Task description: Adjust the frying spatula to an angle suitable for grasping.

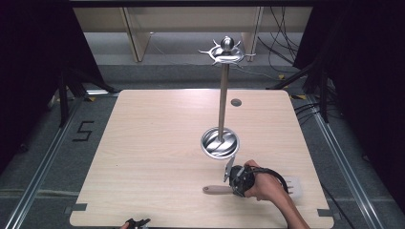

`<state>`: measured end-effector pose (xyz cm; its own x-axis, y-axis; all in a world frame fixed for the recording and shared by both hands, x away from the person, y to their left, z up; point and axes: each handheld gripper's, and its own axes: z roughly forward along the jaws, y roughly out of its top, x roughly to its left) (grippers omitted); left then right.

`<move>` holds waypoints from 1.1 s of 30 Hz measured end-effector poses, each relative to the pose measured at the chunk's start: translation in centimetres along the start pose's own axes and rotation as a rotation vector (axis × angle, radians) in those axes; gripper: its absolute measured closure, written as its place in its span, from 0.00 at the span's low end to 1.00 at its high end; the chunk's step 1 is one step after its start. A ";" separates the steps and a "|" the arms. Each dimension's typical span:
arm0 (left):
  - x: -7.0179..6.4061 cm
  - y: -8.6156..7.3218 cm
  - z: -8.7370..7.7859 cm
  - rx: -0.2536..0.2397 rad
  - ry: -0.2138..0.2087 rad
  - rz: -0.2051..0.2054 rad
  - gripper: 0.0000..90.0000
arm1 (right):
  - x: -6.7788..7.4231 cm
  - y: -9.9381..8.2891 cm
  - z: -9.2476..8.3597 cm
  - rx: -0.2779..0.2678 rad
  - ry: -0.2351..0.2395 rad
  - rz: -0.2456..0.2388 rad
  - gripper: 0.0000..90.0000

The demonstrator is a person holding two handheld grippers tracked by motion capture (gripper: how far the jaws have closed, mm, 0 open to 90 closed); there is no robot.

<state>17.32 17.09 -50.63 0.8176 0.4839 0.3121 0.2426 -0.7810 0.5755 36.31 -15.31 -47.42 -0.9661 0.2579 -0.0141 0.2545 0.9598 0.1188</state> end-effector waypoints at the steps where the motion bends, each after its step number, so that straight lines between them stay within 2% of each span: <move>1: 0.0 0.0 0.0 0.000 0.003 -0.001 0.21 | -0.1 0.1 0.0 0.000 -0.002 -0.019 0.80; 2: 0.0 0.0 0.0 -0.001 0.001 -0.001 0.21 | -0.1 0.2 0.0 0.019 0.011 -0.006 0.81; 3: 0.0 0.0 0.0 0.000 -0.001 -0.001 0.21 | -0.1 0.4 0.0 0.018 0.000 -0.050 0.81; 7: 0.0 0.0 0.1 -0.002 -0.003 0.002 0.21 | 0.1 0.6 0.0 0.042 -0.021 -0.058 0.83; 10: 0.0 0.0 0.0 -0.002 -0.014 0.000 0.21 | 0.0 0.7 0.0 0.031 -0.030 -0.060 0.84; 11: 0.0 0.0 0.0 -0.003 -0.009 -0.002 0.21 | -0.2 0.5 0.1 0.022 -0.046 -0.029 0.84; 17: 0.0 0.0 0.0 -0.004 -0.008 0.001 0.21 | -0.4 0.1 0.1 -0.020 -0.034 -0.016 0.84; 18: 0.0 0.0 0.0 -0.004 -0.008 0.001 0.21 | -0.4 0.1 0.1 -0.020 -0.034 -0.016 0.84; 19: 0.0 0.0 0.0 -0.004 -0.009 0.001 0.21 | -0.3 0.1 0.1 -0.012 -0.037 0.007 0.84; 22: 0.0 0.0 -0.1 -0.004 -0.007 0.002 0.21 | -0.4 0.1 0.0 0.003 -0.037 -0.003 0.84; 23: 0.0 0.0 -0.1 -0.003 -0.007 0.002 0.21 | -0.4 0.0 0.0 -0.021 -0.039 0.008 0.84; 24: 0.0 0.0 -0.1 -0.003 -0.007 0.002 0.21 | -0.4 0.0 0.0 -0.021 -0.039 0.008 0.84; 25: 0.0 0.0 -0.1 -0.004 -0.008 0.001 0.21 | -0.3 -0.1 -0.1 -0.029 -0.049 0.027 0.84; 26: 0.0 0.0 -0.1 -0.004 -0.008 0.001 0.21 | -0.6 -0.2 -0.2 -0.029 -0.042 0.012 0.84; 27: 0.0 0.0 -0.1 -0.004 -0.008 0.001 0.21 | -0.6 -0.5 -0.5 -0.048 -0.047 0.050 0.84; 29: 0.0 0.0 0.0 -0.003 -0.011 0.005 0.21 | -0.7 -0.6 -0.8 -0.050 -0.045 0.063 0.84; 31: 0.0 0.0 0.0 -0.003 -0.011 0.004 0.21 | -0.9 -1.0 -1.1 -0.097 -0.041 0.054 0.84; 32: 0.0 0.0 -0.1 -0.003 -0.010 0.004 0.21 | -0.7 -1.4 -1.5 -0.121 -0.075 0.116 0.84; 33: 0.0 0.0 -0.1 -0.003 -0.010 0.005 0.21 | -0.7 -1.6 -1.7 -0.136 -0.073 0.119 0.84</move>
<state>17.29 17.09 -50.56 0.8240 0.4759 0.3074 0.2368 -0.7822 0.5762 36.52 -17.23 -45.90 -0.9223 0.3811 -0.0637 0.3539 0.8993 0.2567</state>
